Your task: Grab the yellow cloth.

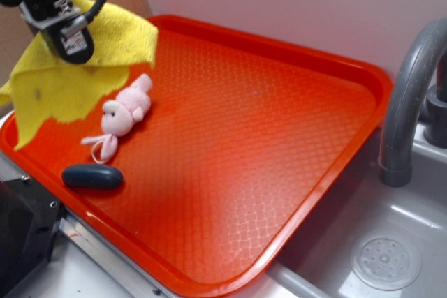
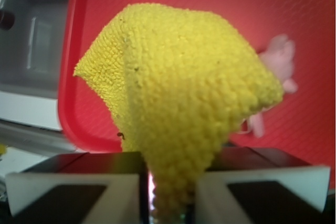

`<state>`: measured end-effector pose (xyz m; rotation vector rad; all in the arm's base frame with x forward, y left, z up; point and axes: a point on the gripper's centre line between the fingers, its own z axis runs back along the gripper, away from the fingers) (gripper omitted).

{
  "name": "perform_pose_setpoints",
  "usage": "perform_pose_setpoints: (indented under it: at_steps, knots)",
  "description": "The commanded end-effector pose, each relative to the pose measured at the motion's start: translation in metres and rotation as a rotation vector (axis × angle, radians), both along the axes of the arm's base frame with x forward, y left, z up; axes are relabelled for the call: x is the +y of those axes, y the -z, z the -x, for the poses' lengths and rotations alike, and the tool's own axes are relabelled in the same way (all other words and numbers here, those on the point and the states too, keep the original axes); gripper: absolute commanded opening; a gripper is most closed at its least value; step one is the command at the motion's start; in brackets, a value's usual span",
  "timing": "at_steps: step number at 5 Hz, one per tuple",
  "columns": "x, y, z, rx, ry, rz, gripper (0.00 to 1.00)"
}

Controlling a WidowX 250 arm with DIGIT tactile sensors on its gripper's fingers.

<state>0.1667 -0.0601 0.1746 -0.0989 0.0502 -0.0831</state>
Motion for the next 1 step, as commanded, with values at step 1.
perform_pose_setpoints:
  at_steps: [1]
  knots:
    - [-0.0168, -0.0002, -0.0161, -0.034, 0.042, -0.007, 0.0]
